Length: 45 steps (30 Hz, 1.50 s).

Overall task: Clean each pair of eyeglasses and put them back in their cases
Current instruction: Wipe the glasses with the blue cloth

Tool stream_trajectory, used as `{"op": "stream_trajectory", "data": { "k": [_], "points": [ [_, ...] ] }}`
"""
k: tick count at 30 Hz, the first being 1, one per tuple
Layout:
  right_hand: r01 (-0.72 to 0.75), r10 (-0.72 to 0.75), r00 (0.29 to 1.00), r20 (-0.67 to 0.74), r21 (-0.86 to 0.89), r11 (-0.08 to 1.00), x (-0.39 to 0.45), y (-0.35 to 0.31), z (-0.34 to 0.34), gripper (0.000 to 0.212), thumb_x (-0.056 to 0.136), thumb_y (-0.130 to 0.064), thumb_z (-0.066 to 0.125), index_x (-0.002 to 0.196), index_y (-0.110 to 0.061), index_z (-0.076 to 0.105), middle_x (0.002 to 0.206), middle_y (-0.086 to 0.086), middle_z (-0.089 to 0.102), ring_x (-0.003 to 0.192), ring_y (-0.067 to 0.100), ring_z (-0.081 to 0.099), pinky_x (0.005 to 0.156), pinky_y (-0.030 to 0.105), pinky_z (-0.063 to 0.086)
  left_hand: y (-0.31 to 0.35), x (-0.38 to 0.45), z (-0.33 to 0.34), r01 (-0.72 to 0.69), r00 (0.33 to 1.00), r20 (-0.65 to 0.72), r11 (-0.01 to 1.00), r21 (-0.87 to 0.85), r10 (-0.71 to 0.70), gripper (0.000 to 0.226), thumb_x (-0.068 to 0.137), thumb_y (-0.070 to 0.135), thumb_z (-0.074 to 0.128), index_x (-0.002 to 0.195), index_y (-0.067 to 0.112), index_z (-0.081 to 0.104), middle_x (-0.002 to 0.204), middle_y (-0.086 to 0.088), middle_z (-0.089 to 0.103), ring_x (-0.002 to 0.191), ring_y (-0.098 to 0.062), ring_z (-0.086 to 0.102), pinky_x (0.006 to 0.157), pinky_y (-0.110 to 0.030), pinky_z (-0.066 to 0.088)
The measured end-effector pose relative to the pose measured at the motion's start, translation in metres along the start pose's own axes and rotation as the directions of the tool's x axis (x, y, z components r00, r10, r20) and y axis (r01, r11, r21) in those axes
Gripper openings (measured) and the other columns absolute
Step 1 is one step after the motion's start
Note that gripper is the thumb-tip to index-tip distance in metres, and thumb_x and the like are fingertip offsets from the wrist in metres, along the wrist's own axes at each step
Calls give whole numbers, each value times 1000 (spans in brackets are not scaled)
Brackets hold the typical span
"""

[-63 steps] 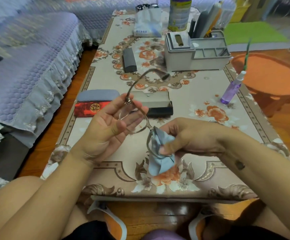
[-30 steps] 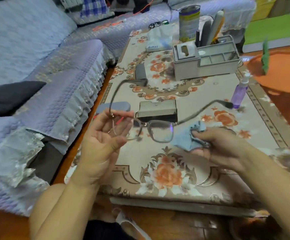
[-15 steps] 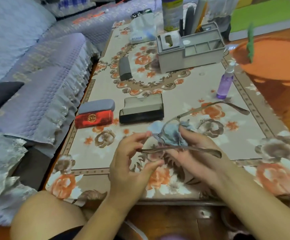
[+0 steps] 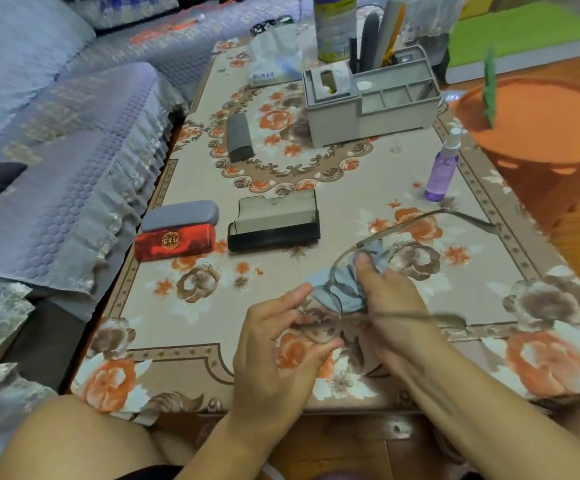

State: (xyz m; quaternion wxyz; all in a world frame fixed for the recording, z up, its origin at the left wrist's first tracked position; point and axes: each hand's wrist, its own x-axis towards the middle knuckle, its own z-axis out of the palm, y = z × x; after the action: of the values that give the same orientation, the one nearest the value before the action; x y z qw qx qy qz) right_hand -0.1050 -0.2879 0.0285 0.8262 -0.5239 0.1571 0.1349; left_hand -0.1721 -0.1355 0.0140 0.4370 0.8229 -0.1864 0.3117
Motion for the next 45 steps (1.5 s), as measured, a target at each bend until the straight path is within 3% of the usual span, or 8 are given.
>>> {"op": "stream_trajectory", "data": {
  "k": [8,13,17,23,29,34,40,45],
  "points": [
    [-259,120,945,305,470,844,-3,-15,-4,33,98,15,36,125,13,55,126,30,64,115,35,68,87,37,60,-9,3,-1,74,996,-37,994,-83,-77,66,72,8,90,122,13,48,129,-9,58,126,-28,62,99,-47,55],
    [-135,72,982,173,380,915,1,-11,2,18,99,-2,50,108,5,64,96,19,76,85,24,76,69,29,62,-1,4,-1,-66,997,45,997,-35,67,54,80,10,83,121,11,47,131,-9,54,125,-31,63,96,-48,57],
    [-105,101,994,28,343,933,5,-8,-1,30,102,-26,55,109,1,66,101,22,74,88,33,74,82,45,61,4,11,7,-145,988,42,988,-45,147,63,78,11,89,125,9,46,132,-10,54,125,-31,63,101,-46,55],
    [-174,41,918,394,308,935,6,-24,-23,29,86,17,52,112,12,61,114,26,64,106,33,66,92,39,57,-9,10,1,-49,999,-10,994,-102,49,65,73,6,92,120,7,47,128,-16,57,124,-33,63,97,-50,55],
    [-134,44,964,264,335,933,5,-22,-10,27,80,7,61,107,5,62,102,19,73,90,25,75,73,28,60,-4,2,5,-12,998,56,988,-152,21,60,75,6,89,118,10,47,129,-11,55,128,-32,61,97,-50,56],
    [-74,37,993,113,351,933,4,-18,-6,18,77,-8,69,95,-3,69,89,13,74,82,23,75,79,37,63,2,2,14,-2,999,43,988,-154,9,65,73,4,91,121,11,47,130,-12,56,126,-32,63,98,-38,56],
    [-274,153,914,375,295,916,2,-38,-24,35,87,20,46,111,7,67,109,22,71,113,30,67,94,38,58,-2,20,7,271,957,18,868,-417,-290,61,72,6,86,120,15,50,128,-15,61,128,-33,61,110,-48,48],
    [-375,264,911,317,368,851,3,-32,-18,36,88,21,41,110,7,65,112,26,72,103,34,73,90,42,58,0,24,2,311,949,80,859,-407,-306,63,71,15,88,122,31,56,127,-7,62,125,-31,63,107,-39,49]
  ]
}}
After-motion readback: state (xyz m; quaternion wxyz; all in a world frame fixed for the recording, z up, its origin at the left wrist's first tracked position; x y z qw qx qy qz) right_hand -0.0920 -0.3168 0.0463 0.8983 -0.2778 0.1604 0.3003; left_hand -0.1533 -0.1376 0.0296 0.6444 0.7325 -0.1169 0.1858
